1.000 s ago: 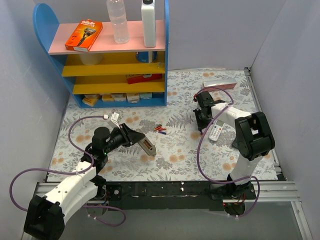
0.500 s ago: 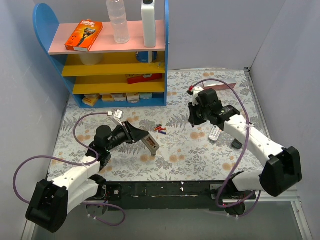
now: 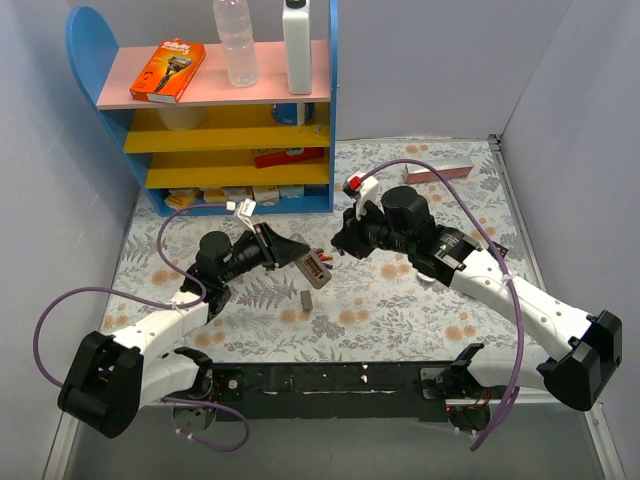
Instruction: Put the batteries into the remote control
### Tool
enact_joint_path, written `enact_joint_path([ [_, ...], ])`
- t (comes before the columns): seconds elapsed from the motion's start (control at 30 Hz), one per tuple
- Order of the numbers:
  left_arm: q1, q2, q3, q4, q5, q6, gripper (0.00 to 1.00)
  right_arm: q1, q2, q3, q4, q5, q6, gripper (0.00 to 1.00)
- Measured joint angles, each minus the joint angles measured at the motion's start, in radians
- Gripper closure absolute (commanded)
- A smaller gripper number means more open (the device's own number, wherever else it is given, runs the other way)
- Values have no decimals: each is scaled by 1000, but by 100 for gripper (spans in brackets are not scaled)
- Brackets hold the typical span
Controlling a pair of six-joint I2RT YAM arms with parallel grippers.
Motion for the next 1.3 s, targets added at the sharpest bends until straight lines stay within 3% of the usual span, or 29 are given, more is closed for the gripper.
enact_joint_path([
  [0.2, -58, 52, 70, -13, 1, 8, 100, 11, -7, -12, 111, -75, 10, 99],
  [0.73, -60, 60, 87, 3, -48, -2, 100, 31, -96, -121, 338, -119, -64, 99],
  [1.3, -60, -41, 115, -55, -56, -52, 100, 147, -92, -201, 438, -125, -67, 99],
])
